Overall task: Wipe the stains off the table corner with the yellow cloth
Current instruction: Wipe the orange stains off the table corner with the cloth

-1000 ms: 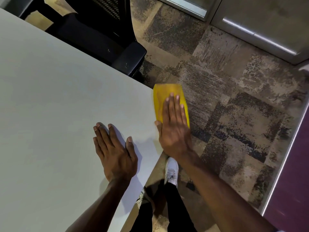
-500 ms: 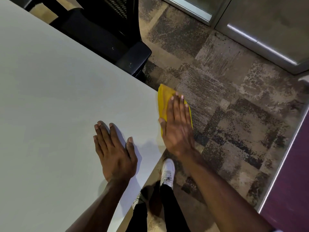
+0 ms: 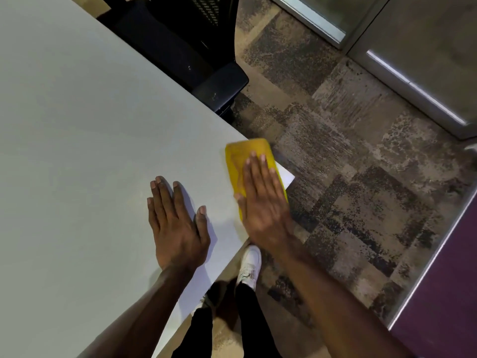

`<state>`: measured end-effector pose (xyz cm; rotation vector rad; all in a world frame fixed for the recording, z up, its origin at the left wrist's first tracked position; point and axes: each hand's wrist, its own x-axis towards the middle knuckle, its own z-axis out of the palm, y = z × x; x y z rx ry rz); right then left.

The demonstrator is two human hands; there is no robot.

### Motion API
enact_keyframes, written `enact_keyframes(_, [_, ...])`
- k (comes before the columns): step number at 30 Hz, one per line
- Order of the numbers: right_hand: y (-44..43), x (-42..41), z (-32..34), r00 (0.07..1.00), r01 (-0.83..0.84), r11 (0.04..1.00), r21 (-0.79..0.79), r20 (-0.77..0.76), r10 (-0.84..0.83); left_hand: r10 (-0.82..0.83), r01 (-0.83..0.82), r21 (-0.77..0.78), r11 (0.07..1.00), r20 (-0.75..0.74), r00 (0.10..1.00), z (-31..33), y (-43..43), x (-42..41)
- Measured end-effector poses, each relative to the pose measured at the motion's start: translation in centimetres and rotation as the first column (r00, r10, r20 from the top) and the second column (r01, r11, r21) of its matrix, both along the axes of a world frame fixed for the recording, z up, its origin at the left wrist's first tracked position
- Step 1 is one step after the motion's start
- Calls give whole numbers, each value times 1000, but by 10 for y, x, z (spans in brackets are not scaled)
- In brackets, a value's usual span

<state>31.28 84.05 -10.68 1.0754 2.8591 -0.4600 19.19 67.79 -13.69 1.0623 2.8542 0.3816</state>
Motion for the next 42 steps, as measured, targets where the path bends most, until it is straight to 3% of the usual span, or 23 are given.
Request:
enact_keyframes(3, [22, -20, 0, 997, 33, 999, 24, 67, -35, -4, 4, 4, 1000, 14, 1000, 1, 0, 0])
enact_keyframes(6, [-1, -13, 2, 999, 39, 999, 20, 20, -40, 0, 0, 12, 1000, 9, 1000, 0, -1, 0])
enact_keyframes(12, [-66, 36, -1, 991, -133, 990, -56, -31, 131, 3, -3, 17, 1000, -15, 1000, -5, -1, -2])
enact_keyframes(16, [-24, 12, -3, 988, -153, 988, -37, -7, 153, 1, -1, 23, 1000, -21, 1000, -8, -1, -3])
enact_keyframes(23, [47, -54, 1, 998, -42, 999, 6, 51, 42, 24, -24, 3, 1000, -1, 1000, -7, -1, -1])
enact_keyframes(32, [-48, 37, 7, 990, -139, 988, -66, 28, 141, 28, -29, 7, 1000, 26, 999, -4, 0, -1])
enact_keyframes(42, [38, -44, 3, 982, -179, 983, -43, 47, 181, 26, -26, 15, 1000, 26, 999, -2, -1, 0])
